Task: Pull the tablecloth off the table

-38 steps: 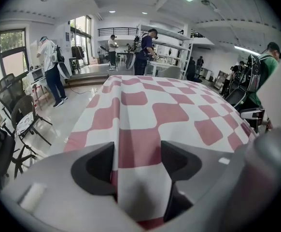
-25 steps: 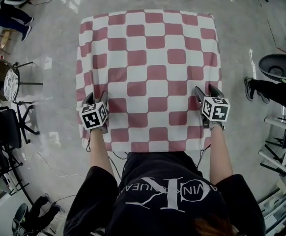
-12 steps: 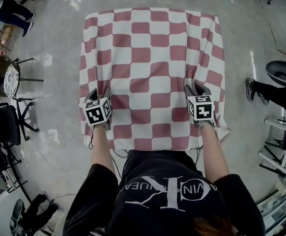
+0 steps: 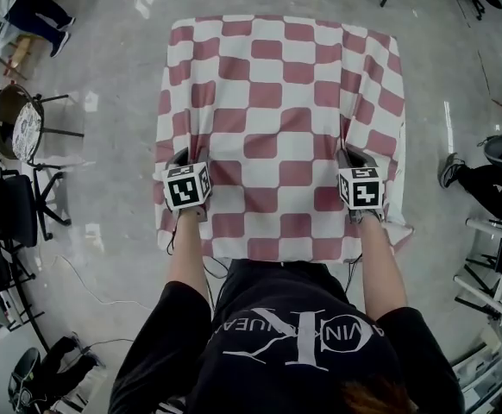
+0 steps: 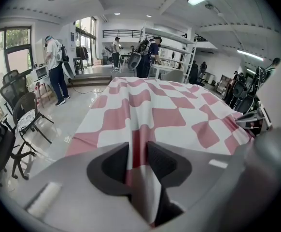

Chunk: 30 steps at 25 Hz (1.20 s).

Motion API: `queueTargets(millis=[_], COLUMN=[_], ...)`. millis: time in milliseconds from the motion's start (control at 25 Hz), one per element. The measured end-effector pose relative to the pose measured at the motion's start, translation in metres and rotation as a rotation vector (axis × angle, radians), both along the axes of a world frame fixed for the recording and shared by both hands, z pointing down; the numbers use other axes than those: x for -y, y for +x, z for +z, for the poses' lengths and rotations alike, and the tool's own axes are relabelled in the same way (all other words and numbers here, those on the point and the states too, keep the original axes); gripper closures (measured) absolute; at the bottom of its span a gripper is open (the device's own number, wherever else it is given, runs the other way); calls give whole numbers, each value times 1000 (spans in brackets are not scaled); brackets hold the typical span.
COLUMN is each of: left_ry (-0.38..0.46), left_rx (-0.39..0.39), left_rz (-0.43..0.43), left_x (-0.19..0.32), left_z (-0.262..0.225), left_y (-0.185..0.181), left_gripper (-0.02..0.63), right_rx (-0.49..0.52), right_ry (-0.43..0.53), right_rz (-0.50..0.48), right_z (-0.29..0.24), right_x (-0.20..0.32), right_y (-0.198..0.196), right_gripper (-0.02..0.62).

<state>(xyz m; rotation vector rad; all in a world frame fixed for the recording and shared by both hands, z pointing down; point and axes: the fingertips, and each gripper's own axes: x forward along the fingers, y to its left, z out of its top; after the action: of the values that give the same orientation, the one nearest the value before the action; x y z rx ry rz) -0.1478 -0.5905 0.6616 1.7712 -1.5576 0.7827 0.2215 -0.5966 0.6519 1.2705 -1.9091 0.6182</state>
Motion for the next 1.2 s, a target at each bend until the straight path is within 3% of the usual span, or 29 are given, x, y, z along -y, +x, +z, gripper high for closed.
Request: queueTargets(millis=[360, 720, 920, 1200], left_ry=[-12, 8, 33, 79], left_rx=[-58, -105, -94, -42], left_rz=[35, 76, 65, 58], left_x=[-8, -18, -71, -120], left_z=[-2, -35, -25, -20], left_y=[-8, -4, -2, 4], left_gripper=[587, 593, 594, 592], right_rx=[115, 139, 171, 191], right_ry=[53, 95, 120, 157], right_rz=[92, 121, 109, 53], right_z=[-19, -59, -44, -32], right_x=[-19, -42, -93, -123], right_y=[-14, -5, -3, -6], right_gripper=[578, 578, 578, 578])
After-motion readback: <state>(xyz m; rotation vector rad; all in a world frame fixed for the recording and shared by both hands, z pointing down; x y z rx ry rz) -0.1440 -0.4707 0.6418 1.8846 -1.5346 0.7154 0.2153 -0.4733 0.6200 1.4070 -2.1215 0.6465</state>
